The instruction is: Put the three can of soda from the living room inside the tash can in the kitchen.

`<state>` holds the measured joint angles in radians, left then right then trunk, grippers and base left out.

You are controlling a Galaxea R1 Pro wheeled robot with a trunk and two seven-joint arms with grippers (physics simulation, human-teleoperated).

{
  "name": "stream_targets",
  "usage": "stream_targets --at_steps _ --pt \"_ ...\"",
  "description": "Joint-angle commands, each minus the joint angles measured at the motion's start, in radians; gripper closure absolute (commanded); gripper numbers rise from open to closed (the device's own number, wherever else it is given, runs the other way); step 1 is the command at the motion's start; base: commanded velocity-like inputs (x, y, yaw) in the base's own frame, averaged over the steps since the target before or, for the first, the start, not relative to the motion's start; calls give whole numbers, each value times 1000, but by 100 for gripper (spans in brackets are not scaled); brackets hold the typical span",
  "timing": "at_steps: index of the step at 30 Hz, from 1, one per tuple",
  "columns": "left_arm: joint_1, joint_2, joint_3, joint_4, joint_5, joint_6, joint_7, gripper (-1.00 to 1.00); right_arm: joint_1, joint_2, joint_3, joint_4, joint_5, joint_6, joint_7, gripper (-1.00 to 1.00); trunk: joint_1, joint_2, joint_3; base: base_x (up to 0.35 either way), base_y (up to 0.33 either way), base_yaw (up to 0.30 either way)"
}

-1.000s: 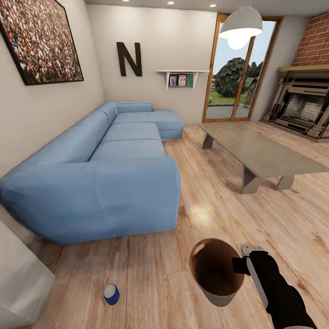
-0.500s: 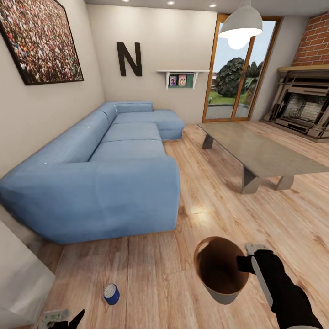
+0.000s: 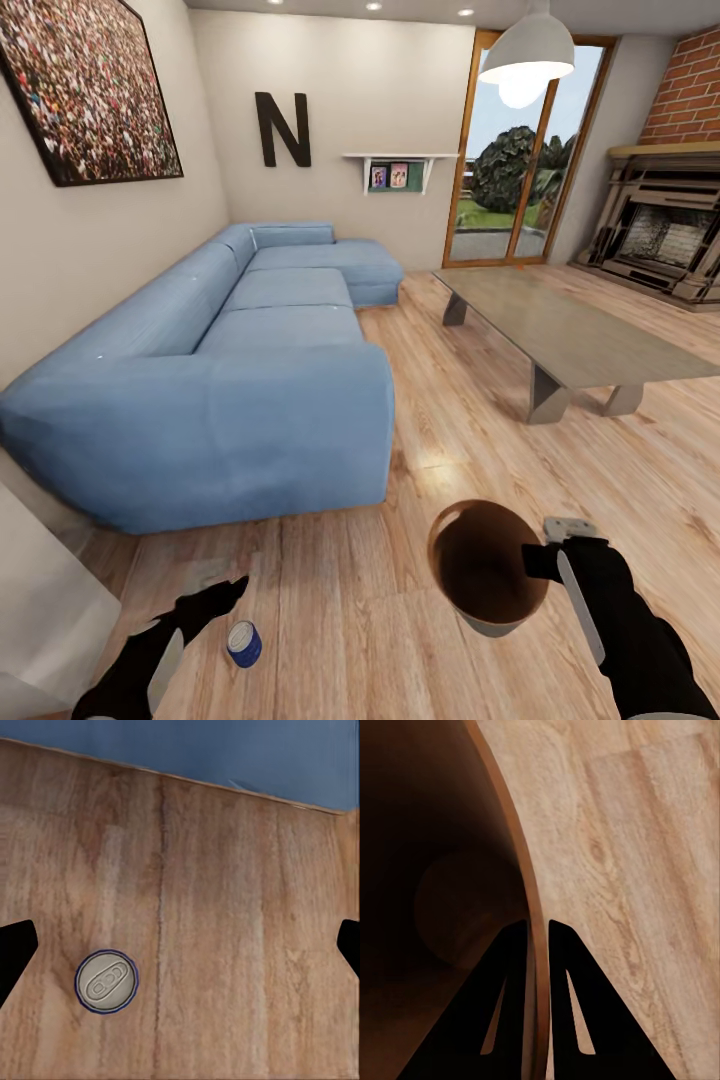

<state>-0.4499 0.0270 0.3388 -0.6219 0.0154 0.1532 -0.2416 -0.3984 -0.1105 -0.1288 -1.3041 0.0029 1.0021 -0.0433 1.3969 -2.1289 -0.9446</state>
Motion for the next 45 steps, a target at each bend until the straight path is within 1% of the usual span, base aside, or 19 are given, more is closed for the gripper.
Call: stream_targets --at_steps 1,3,4,6,10,15,17,20,22,31,32,34,35,36,37,41,45 --pt "-30 -11 -2 32 -2 0 21 -100 0 0 0 -1 -6 0 4 100 0 0 0 0 0 0" --pt "-50 -18 -3 53 -2 0 50 -100 0 0 0 -1 -6 0 5 100 0 0 0 0 0 0" --pt "-63 -23 -4 67 -3 -2 74 -100 0 1 0 -1 -6 0 5 100 0 0 0 0 0 0" --pt "-74 -27 -5 79 -3 -3 95 -100 0 1 0 -1 -7 0 4 100 0 0 0 0 0 0" --pt "-82 -29 -6 88 -3 -5 110 -100 0 1 0 -1 -7 0 5 100 0 0 0 0 0 0" --pt "-85 -29 -5 92 -3 -9 117 -100 -9 1 0 -2 -7 0 5 100 0 0 0 0 0 0" --pt "-85 -29 -5 92 -4 -24 118 -100 -15 0 0 -2 -7 0 5 100 0 0 0 0 0 0" --pt "-85 -29 -5 93 -4 -64 119 -100 -21 1 0 -3 -7 -1 5 100 0 0 0 15 0 0" --pt "-85 -28 -4 94 -5 -75 119 -100 -22 1 0 -3 -7 -2 5 100 0 0 0 109 0 0" --pt "-85 -25 -4 96 -6 -86 120 -100 -23 2 0 -3 -7 -2 5 100 0 0 0 161 0 0" --pt "-85 -25 -4 96 -13 -87 120 -100 -23 2 0 -3 -7 -2 5 100 0 0 0 35 0 0" --pt "-85 -24 -3 95 -44 -87 121 -100 -23 2 0 -3 -7 -2 5 100 0 0 0 20 0 0" --pt "-85 -24 -2 95 -73 -88 121 -100 -23 2 0 -3 -7 -2 5 100 0 0 0 11 0 0" --pt "-85 -24 -2 95 -88 -88 121 -100 -23 2 0 -3 -7 -2 5 100 0 0 0 9 0 0" --pt "-85 -24 0 94 -122 -90 122 -100 -23 2 0 -3 -7 -2 5 100 0 0 0 5 0 0" --pt "-85 -23 3 94 -149 -95 122 -100 -23 2 1 -3 -7 -2 5 100 0 0 0 2 0 0" --pt "-85 -23 4 94 -156 -96 122 -100 -23 2 1 -3 -8 -2 6 100 0 0 -3 0 0 0"
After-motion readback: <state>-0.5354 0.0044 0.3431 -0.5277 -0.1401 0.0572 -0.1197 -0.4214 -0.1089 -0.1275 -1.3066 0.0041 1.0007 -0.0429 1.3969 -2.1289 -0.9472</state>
